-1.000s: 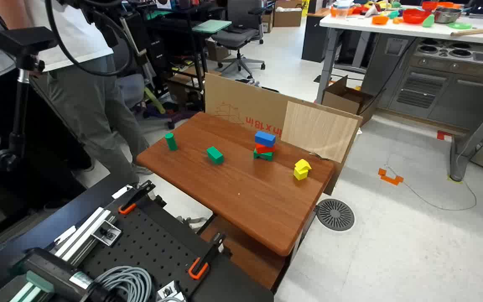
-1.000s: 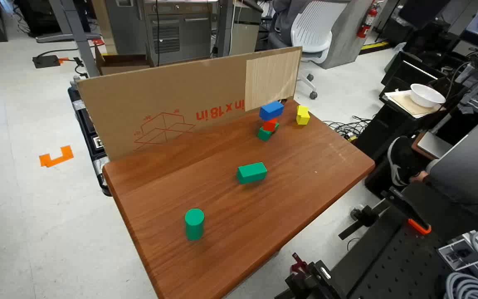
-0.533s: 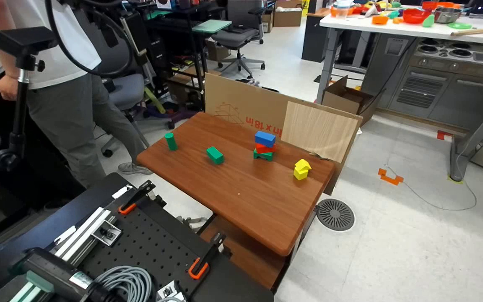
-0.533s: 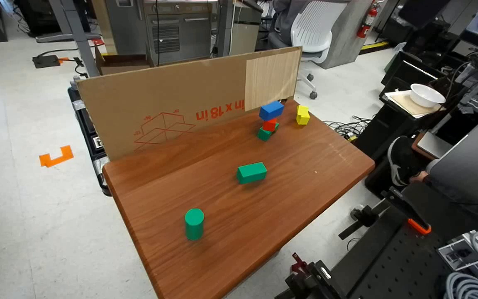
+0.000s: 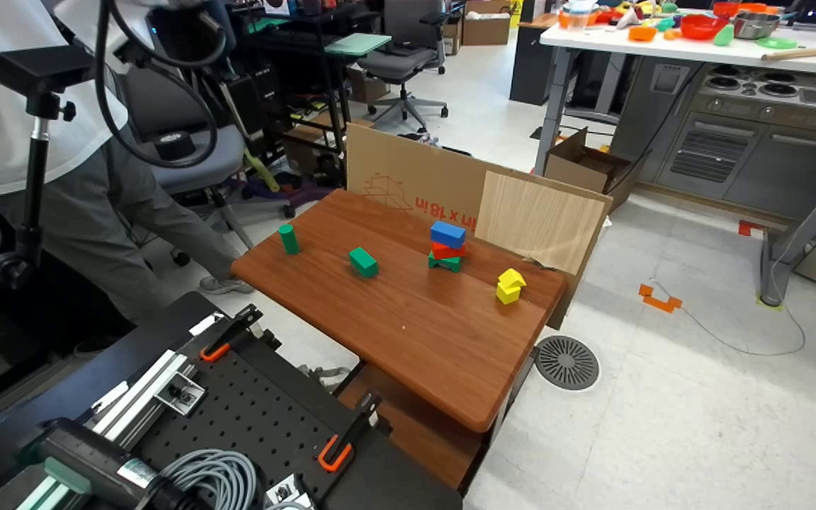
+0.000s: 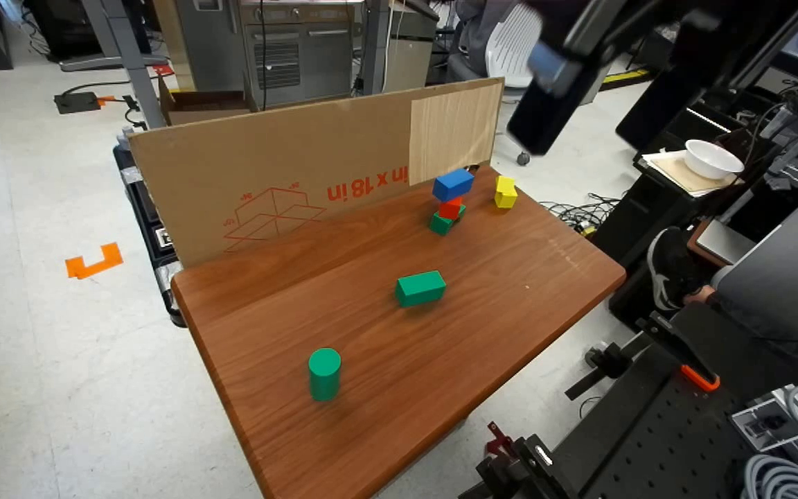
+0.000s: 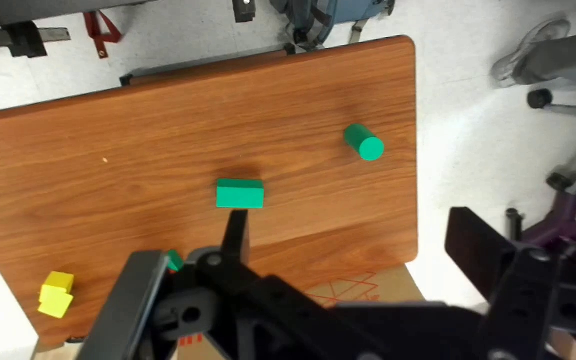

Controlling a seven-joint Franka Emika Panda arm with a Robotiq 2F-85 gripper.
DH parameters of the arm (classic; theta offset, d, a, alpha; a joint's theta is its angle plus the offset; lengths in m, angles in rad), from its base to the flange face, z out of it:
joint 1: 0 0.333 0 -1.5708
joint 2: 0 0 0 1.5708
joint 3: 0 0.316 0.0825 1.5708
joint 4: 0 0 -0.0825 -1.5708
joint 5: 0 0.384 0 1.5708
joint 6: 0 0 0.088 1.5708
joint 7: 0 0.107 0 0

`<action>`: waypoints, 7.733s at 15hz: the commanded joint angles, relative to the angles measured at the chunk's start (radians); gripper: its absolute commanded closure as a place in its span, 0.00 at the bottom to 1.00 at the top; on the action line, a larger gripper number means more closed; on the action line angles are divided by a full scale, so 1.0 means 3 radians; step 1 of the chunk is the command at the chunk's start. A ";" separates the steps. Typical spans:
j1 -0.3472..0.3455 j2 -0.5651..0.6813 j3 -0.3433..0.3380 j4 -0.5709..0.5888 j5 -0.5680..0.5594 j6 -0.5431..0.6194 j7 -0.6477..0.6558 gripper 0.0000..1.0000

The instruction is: Move the green block in the center of the table forwards

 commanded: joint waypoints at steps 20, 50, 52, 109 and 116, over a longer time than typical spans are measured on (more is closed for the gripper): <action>0.0268 0.2651 -0.0546 0.1315 -0.1314 0.0439 0.1383 0.00; 0.0360 0.3515 -0.0619 0.2224 -0.0992 0.0218 0.0875 0.00; 0.0370 0.3546 -0.0634 0.2262 -0.0990 0.0176 0.0895 0.25; 0.0286 0.3352 -0.0708 0.2232 -0.0750 -0.0476 0.4012 0.57; 0.0336 0.3753 -0.0636 0.2729 -0.0655 -0.0720 0.4006 0.20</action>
